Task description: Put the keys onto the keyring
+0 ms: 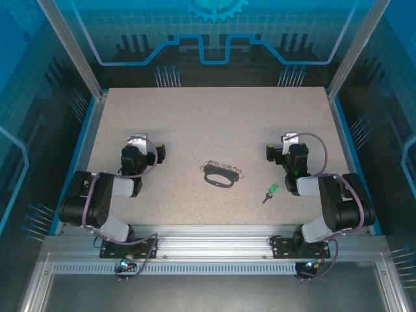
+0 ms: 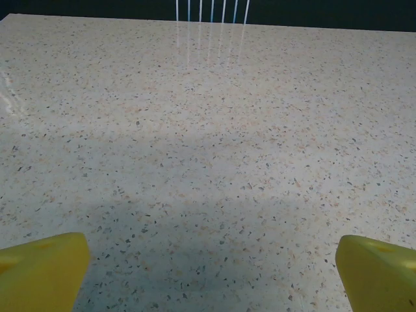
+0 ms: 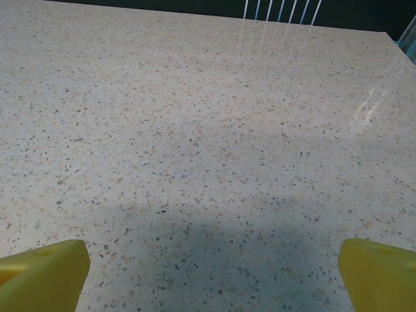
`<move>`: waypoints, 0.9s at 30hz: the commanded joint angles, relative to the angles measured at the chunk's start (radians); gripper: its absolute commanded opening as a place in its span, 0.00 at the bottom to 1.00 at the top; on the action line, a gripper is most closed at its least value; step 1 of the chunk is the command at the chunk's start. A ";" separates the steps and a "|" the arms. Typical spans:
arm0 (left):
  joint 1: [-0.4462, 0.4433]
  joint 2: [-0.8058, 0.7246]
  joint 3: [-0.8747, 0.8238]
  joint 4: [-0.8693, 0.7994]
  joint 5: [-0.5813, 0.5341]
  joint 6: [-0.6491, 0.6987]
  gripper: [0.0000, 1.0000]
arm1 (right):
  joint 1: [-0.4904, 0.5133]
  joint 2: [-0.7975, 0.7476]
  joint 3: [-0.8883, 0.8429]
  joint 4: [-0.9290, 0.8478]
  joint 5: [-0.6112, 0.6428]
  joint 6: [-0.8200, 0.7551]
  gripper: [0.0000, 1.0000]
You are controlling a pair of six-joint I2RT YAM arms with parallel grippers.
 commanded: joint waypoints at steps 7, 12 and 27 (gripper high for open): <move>0.011 -0.001 0.018 0.007 0.015 0.007 0.99 | 0.001 -0.008 0.014 0.013 -0.003 0.005 1.00; 0.011 -0.001 0.017 0.008 0.015 0.008 0.99 | 0.002 -0.008 0.013 0.013 -0.003 0.006 1.00; 0.020 -0.003 0.015 0.007 0.034 0.000 0.99 | -0.013 -0.011 0.016 0.007 -0.035 0.011 1.00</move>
